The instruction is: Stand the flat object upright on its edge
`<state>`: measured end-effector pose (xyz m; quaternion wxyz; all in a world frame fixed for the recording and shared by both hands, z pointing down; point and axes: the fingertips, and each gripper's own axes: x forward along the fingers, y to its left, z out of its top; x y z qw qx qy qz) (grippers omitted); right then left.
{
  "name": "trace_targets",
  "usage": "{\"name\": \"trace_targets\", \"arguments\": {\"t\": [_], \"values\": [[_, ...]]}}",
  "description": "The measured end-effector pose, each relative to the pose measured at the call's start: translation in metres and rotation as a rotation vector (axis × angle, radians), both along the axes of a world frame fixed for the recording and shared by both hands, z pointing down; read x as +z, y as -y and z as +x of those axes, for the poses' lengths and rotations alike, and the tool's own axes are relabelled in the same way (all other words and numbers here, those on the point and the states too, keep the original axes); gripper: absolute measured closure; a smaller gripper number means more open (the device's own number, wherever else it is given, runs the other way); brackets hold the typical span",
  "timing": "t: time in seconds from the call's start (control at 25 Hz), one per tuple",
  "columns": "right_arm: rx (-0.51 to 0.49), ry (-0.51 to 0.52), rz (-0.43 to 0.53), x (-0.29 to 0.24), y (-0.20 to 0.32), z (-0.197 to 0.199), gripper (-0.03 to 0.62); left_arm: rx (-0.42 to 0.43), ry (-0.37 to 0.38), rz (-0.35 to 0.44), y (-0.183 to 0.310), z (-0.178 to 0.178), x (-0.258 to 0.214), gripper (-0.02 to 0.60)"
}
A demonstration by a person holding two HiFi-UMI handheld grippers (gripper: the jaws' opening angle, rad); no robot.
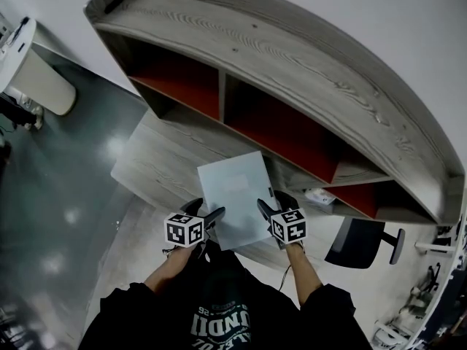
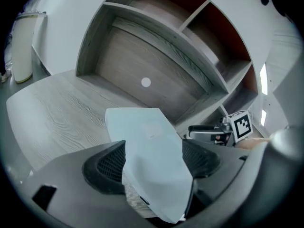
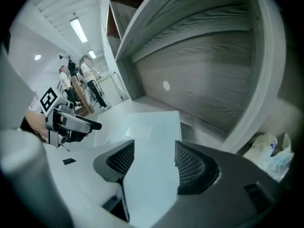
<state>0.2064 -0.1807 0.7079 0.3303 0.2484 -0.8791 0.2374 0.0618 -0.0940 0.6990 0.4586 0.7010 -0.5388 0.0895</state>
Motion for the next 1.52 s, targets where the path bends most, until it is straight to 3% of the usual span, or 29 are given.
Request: {"name": "trace_targets", "arguments": {"t": [0.64, 1.12, 1.36, 1.52], "values": [[0.075, -0.051, -0.142, 0.049, 0.017, 0.005, 0.333, -0.096, -0.094, -0.121, -0.001, -0.003, 0.044, 0.209], [0.070, -0.044, -0.217, 0.065, 0.023, 0.007, 0.332, -0.134, -0.162, -0.162, 0.002, 0.005, 0.064, 0.209], [0.084, -0.021, -0.266, 0.072, 0.023, 0.006, 0.333, -0.152, -0.174, -0.182, 0.005, 0.005, 0.069, 0.207], [0.157, 0.051, -0.357, 0.074, 0.024, 0.008, 0.332, -0.151, -0.170, -0.190, 0.006, 0.004, 0.072, 0.207]]}}
